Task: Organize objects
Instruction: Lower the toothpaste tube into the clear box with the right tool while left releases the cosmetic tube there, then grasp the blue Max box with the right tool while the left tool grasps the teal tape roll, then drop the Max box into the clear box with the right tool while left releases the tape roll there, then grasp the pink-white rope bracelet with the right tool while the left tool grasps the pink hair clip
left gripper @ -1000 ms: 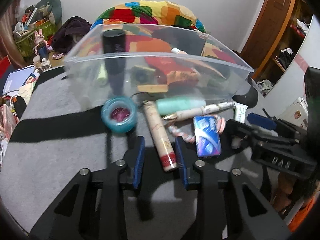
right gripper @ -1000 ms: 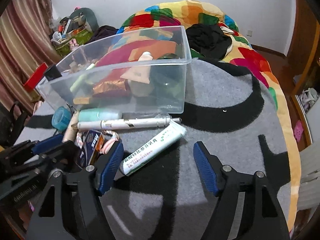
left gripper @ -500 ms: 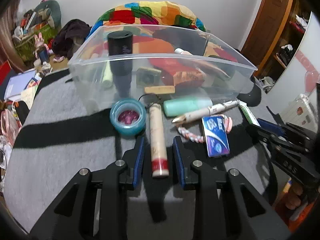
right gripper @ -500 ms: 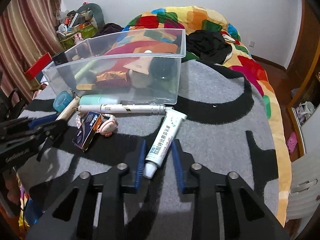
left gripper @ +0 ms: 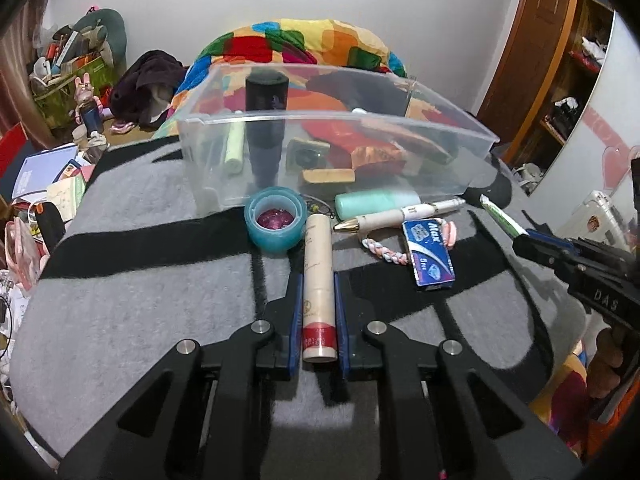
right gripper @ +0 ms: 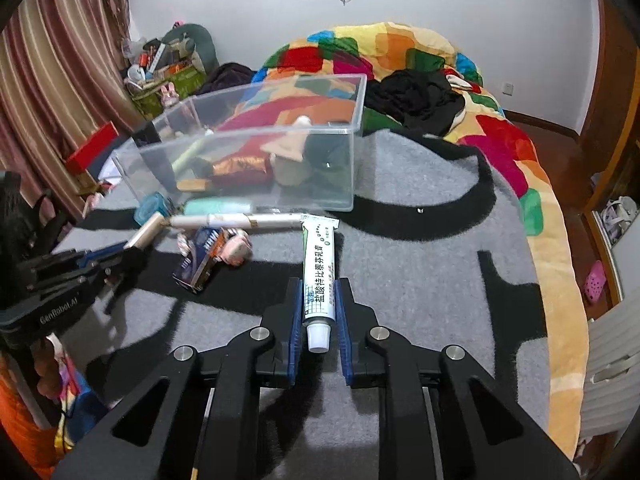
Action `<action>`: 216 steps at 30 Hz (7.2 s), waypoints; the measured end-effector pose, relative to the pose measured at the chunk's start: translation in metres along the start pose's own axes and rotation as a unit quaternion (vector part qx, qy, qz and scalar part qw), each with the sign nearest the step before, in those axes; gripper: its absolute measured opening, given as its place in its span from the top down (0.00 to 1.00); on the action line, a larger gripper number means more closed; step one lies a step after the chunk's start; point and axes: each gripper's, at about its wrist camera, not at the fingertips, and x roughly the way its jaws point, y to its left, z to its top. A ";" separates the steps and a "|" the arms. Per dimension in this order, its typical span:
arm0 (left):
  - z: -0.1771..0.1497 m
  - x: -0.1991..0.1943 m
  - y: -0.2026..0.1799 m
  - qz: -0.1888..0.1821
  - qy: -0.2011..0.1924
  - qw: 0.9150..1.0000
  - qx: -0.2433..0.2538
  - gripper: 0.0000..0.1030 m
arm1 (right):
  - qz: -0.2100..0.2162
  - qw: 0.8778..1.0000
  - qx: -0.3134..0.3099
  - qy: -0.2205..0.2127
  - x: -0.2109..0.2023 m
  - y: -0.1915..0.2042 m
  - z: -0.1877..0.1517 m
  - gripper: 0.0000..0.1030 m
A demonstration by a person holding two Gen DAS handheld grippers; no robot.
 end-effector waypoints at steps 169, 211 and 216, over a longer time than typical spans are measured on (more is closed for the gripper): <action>0.110 0.027 -0.009 -0.017 -0.012 1.000 0.004 0.63 | 0.031 0.999 -0.019 -0.034 0.034 0.044 0.113 0.93; 0.045 0.051 0.028 0.035 0.072 0.996 0.030 0.58 | 0.066 0.995 -0.035 0.061 0.053 0.045 0.034 0.70; 0.049 0.057 0.020 0.038 0.067 0.996 0.040 0.73 | 0.055 0.996 -0.038 0.056 0.058 0.051 0.033 0.78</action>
